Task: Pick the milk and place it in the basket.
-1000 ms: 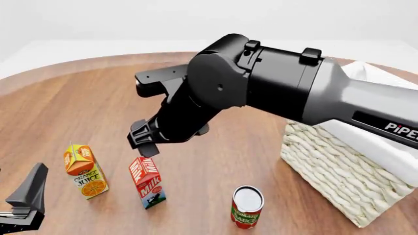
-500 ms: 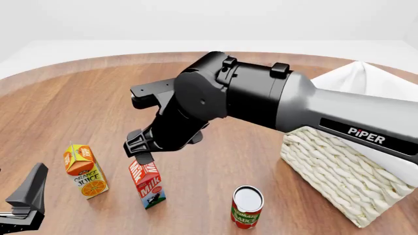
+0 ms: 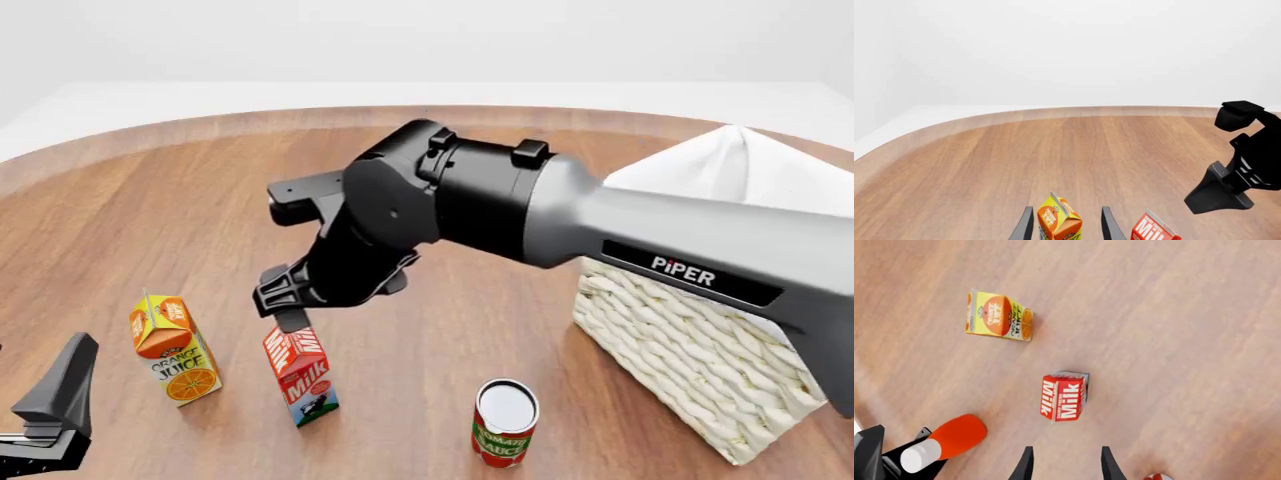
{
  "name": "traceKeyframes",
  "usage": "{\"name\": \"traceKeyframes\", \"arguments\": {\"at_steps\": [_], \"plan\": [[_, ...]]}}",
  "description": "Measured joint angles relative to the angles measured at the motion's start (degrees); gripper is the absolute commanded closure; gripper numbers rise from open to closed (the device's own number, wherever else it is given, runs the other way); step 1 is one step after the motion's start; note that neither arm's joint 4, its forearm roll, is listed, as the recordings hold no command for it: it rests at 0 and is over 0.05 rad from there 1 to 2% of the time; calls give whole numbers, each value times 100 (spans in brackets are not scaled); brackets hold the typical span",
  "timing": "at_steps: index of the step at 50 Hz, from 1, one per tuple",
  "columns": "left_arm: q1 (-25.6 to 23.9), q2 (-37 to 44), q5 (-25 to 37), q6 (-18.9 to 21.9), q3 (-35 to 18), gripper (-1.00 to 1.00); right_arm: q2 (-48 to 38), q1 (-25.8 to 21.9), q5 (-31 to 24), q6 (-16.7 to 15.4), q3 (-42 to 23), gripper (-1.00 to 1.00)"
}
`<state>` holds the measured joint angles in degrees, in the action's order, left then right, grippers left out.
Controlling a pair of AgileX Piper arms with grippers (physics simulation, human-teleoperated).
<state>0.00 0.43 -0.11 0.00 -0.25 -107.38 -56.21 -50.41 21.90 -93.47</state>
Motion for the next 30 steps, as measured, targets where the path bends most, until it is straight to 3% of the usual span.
{"name": "traceKeyframes", "arguments": {"at_steps": [30], "plan": [[0,0,0,0,0,-100,-528,-74,8,283,-391,-100]]}}
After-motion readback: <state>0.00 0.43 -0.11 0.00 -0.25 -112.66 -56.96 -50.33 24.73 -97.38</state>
